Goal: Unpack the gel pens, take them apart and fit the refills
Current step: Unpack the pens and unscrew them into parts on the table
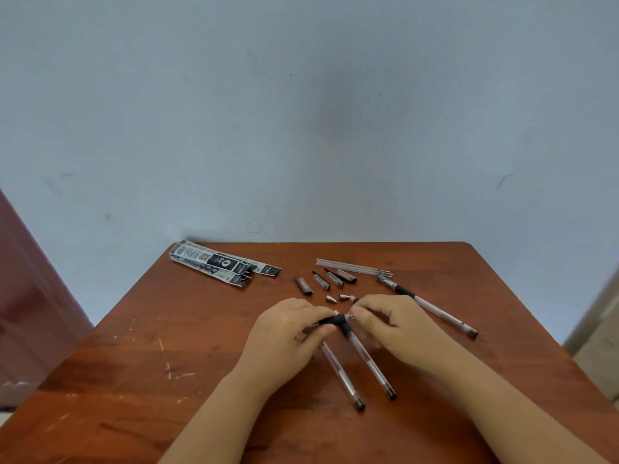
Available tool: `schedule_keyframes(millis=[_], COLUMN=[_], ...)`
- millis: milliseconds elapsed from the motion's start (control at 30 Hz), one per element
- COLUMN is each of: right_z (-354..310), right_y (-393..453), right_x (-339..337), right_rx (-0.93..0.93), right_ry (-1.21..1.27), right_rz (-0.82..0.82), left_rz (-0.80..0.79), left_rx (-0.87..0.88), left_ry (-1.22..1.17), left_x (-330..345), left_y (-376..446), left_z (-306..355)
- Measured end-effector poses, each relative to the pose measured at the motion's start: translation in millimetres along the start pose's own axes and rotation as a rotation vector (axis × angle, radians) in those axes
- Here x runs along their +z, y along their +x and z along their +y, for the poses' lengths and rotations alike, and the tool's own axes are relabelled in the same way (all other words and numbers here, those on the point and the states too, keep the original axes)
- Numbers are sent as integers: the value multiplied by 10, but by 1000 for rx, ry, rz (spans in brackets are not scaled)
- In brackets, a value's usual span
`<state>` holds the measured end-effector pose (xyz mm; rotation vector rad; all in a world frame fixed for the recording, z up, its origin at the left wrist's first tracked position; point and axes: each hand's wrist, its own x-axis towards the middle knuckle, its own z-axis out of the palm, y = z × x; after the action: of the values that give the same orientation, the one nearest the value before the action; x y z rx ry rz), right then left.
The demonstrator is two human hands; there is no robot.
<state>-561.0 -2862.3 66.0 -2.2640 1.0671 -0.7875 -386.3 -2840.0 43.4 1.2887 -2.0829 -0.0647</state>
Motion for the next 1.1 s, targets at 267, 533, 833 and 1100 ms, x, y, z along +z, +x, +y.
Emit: schedule_keyframes(millis=[267, 533, 833, 1100], right_z=[33, 32, 234, 355], right_y=[7, -21, 258, 575], right_x=[9, -98, -189, -7], right_rx=[-11, 48, 351, 326], right_ry=[2, 9, -106, -409], right_rz=[6, 140, 306, 132], left_rz=[-20, 36, 132, 141], left_rx=[-10, -47, -256, -219], left_ry=[-24, -16, -14, -21], left_x=[-8, -71, -118, -96], left_y=[2, 31, 52, 49], left_z=[-1, 3, -133, -152])
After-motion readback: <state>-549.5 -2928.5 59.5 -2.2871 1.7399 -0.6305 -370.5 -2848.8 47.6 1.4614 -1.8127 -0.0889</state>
